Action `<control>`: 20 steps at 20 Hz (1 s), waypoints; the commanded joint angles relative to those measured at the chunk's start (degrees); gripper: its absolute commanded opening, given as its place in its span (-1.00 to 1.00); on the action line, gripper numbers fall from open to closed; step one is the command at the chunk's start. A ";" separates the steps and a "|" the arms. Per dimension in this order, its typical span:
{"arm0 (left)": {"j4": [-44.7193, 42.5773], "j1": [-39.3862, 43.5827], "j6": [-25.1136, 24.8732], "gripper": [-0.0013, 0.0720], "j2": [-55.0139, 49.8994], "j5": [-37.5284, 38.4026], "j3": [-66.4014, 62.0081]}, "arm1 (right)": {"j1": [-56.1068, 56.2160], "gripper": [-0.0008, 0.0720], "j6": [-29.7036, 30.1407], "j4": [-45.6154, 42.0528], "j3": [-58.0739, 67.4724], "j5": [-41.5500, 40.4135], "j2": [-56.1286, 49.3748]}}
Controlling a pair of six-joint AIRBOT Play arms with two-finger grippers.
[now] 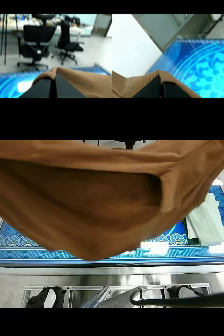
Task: Fold the shirts.
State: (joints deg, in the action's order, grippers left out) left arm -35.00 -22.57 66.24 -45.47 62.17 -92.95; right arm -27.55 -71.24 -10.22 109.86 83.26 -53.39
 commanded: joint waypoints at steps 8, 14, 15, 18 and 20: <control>-24.63 19.47 0.26 -0.93 -44.35 -13.07 -0.28 | 19.15 -0.92 9.22 -21.31 -13.40 -27.78 -30.10; -25.05 17.42 -3.78 -0.93 -59.89 -15.39 -2.47 | 17.22 -0.92 9.99 -22.18 -10.23 -25.44 -43.36; -25.05 17.42 -4.72 -0.93 -62.03 -13.16 -4.11 | 16.83 -0.92 9.88 -24.61 -10.23 -23.54 -43.82; -28.85 17.42 -4.24 -0.93 -67.73 -6.97 -10.56 | 16.81 -0.93 8.37 -33.22 -10.25 -18.82 -43.93; -31.91 17.42 -2.86 -0.93 -71.04 -2.25 -15.02 | 16.81 -0.92 6.34 -38.71 -10.45 -18.69 -43.95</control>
State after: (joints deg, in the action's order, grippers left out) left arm -62.78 -5.08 62.52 -111.37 53.47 -102.63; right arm -10.57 -62.59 -40.49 99.48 62.50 -96.51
